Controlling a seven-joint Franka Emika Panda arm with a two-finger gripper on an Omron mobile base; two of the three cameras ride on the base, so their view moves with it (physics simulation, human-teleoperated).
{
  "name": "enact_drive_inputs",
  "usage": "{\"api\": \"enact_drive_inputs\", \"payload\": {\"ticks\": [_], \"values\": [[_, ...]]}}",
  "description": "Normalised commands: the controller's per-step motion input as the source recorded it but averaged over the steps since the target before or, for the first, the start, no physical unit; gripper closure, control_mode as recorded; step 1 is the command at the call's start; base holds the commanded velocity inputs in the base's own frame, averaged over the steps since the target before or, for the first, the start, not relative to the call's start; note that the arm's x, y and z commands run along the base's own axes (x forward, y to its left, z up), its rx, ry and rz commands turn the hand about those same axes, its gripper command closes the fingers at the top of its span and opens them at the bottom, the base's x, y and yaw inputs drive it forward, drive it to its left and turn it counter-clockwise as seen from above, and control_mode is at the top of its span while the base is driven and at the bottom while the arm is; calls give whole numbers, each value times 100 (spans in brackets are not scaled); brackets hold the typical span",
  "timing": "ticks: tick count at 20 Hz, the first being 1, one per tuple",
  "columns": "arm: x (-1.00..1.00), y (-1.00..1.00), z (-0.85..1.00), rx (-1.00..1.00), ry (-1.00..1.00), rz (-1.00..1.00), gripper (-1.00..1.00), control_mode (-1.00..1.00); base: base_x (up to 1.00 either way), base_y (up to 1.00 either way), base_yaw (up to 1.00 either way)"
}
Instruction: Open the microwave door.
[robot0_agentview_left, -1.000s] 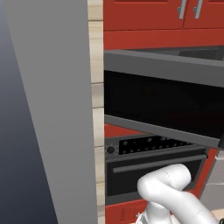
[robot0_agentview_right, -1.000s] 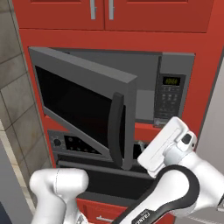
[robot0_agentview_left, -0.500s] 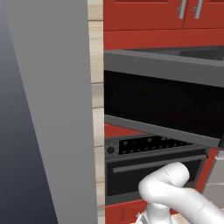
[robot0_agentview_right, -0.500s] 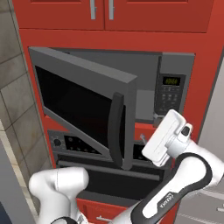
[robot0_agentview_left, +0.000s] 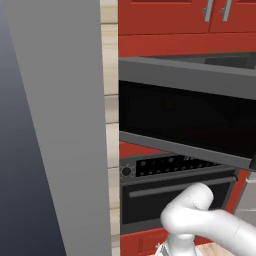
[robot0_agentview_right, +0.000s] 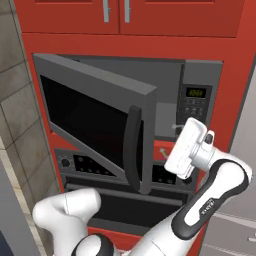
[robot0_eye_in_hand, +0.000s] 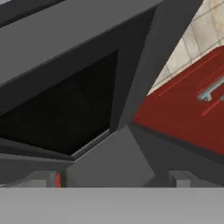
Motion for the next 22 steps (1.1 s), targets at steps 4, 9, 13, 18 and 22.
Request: {"api": "enact_drive_inputs", "payload": {"ticks": [4, 9, 13, 18, 22], "values": [[-44, 39, 0, -11, -3, 31, -100, -100, 0, 0, 0], [-59, 91, -6, -16, 0, 27, -100, -100, 0, 0, 0], [-51, 100, -18, -19, -2, 25, -100, -100, 0, 0, 0], [-70, 100, -17, -16, -5, 23, -100, -100, 0, 0, 0], [-83, 100, -5, -5, -5, 23, -100, -100, 0, 0, 0]]}}
